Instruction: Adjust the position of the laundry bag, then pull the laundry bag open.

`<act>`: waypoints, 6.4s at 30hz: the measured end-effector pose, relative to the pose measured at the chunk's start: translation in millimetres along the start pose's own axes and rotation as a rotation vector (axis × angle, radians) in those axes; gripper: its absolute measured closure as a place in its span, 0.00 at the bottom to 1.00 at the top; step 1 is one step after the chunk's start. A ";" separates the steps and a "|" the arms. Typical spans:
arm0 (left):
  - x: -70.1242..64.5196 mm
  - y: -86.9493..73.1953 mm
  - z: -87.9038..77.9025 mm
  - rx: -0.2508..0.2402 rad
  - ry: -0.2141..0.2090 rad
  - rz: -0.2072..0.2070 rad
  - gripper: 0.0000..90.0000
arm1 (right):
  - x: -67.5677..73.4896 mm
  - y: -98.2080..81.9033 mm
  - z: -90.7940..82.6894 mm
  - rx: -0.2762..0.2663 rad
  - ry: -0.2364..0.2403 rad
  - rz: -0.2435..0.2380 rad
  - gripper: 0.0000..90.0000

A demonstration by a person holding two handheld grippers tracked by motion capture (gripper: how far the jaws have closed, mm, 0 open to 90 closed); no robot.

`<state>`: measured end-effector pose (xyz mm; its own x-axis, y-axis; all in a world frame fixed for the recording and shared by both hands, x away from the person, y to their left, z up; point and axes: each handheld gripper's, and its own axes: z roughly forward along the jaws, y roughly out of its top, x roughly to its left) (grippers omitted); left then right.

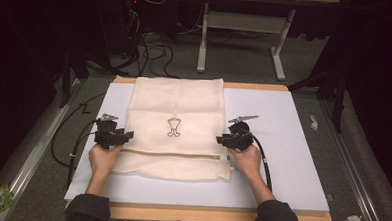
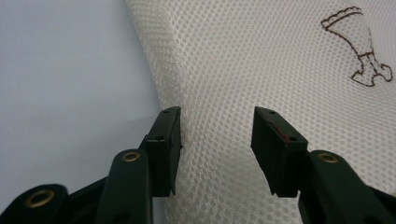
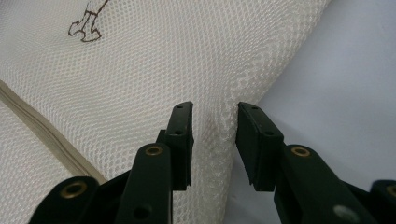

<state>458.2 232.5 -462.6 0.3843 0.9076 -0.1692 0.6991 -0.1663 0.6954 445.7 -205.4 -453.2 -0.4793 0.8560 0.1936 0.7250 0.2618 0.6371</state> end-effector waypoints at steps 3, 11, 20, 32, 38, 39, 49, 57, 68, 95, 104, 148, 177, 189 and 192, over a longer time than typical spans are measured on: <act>1.4 0.4 1.4 0.006 0.004 -0.014 0.62 | -1.1 -0.4 1.3 0.007 0.005 -0.001 0.79; 5.3 0.2 4.5 0.025 0.032 -0.034 0.71 | -2.0 -0.3 3.5 0.019 0.002 -0.006 0.91; 6.0 -0.6 2.7 0.011 0.046 -0.009 0.95 | -1.1 -0.3 4.4 0.020 0.002 -0.031 0.98; 5.5 2.8 -4.4 -0.018 0.031 0.006 0.98 | -2.1 0.1 0.8 0.000 0.008 -0.026 0.99; 5.1 5.6 -10.1 -0.045 0.015 0.016 0.98 | -2.4 0.6 -1.3 -0.014 0.006 -0.028 0.99; 4.3 6.2 -10.9 -0.051 0.015 0.017 0.98 | -2.5 0.6 -1.8 -0.017 0.006 -0.031 0.99; -0.3 9.7 -13.5 -0.066 -0.001 0.028 0.98 | -5.3 0.9 -9.4 -0.031 -0.003 -0.030 0.99; -6.6 15.4 -17.4 -0.092 -0.037 0.020 0.98 | -9.5 -0.1 -15.9 -0.050 -0.008 -0.021 0.99; -13.9 17.9 -16.8 -0.098 -0.055 0.036 0.98 | -16.1 -2.4 -24.1 -0.067 -0.013 -0.013 0.99; -38.4 26.6 -15.8 -0.137 -0.105 0.063 0.98 | -33.8 -15.3 -48.1 -0.092 -0.034 -0.002 0.99; -49.7 29.7 -14.0 -0.139 -0.131 0.085 0.98 | -42.2 -22.0 -59.1 -0.106 -0.048 0.003 0.99; -100.5 17.9 5.4 -0.092 -0.171 0.177 0.98 | -72.0 -68.1 -92.1 -0.137 -0.081 0.056 0.99; -109.6 5.9 4.4 -0.094 -0.116 0.236 0.96 | -71.8 -82.0 -85.8 -0.143 -0.102 0.055 0.95; -113.5 -0.7 2.2 -0.114 -0.100 0.263 0.93 | -71.5 -90.4 -86.7 -0.157 -0.090 0.056 0.81; -114.3 -1.5 0.4 -0.123 -0.110 0.264 0.89 | -71.0 -92.7 -87.3 -0.166 -0.080 0.063 0.75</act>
<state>413.4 129.0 -444.6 0.6110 0.7906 -0.0413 0.4902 -0.3369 0.8038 369.3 -329.4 -460.9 -0.3903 0.9027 0.1812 0.6573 0.1354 0.7414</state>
